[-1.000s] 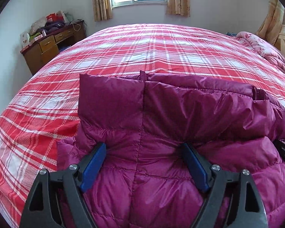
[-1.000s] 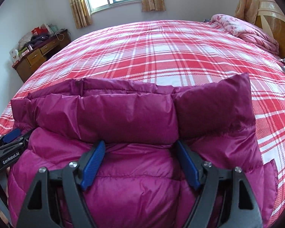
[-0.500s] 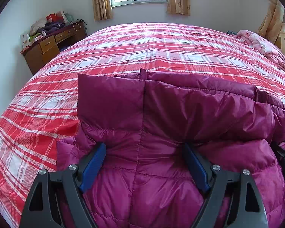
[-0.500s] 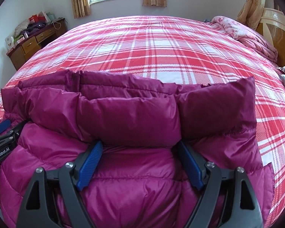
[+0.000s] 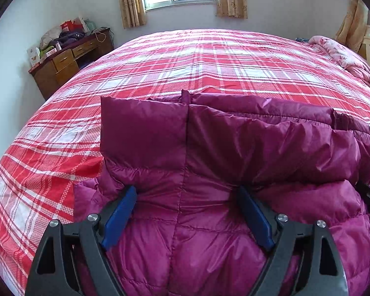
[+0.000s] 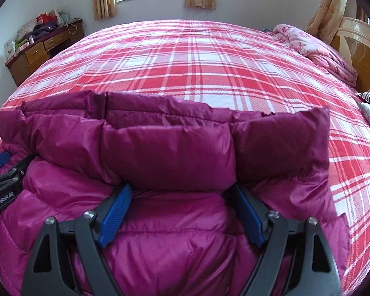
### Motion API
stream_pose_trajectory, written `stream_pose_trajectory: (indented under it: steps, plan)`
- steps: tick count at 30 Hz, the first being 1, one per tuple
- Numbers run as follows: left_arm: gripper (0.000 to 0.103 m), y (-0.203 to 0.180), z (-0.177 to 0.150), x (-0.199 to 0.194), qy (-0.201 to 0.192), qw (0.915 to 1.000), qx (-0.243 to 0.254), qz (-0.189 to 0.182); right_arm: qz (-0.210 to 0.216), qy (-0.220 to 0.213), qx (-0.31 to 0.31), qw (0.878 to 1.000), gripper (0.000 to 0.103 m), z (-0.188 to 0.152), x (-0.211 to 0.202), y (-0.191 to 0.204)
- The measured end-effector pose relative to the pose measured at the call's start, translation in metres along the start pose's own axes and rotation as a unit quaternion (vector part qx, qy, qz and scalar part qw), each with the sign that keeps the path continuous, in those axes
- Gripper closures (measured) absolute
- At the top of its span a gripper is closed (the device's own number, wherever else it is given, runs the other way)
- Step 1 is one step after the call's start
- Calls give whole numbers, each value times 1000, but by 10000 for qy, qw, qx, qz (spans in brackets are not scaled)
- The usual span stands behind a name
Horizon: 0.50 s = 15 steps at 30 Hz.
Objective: Fold large clothes
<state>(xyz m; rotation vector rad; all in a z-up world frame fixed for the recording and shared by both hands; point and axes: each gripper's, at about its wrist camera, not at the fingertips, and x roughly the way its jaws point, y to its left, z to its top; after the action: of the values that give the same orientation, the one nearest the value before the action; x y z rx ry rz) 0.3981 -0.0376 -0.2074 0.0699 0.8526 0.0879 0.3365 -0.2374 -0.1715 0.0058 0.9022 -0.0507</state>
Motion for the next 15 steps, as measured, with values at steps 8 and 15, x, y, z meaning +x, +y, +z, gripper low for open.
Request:
stream_pose_trajectory:
  steps: [8, 15]
  plan:
    - [16, 4, -1, -1, -1, 9999, -75, -79, 289, -353, 22, 9990, 18, -11, -41, 45]
    - [16, 4, -1, -2, -12, 9999, -101, -90, 69, -258, -78, 9996, 17, -19, -13, 52]
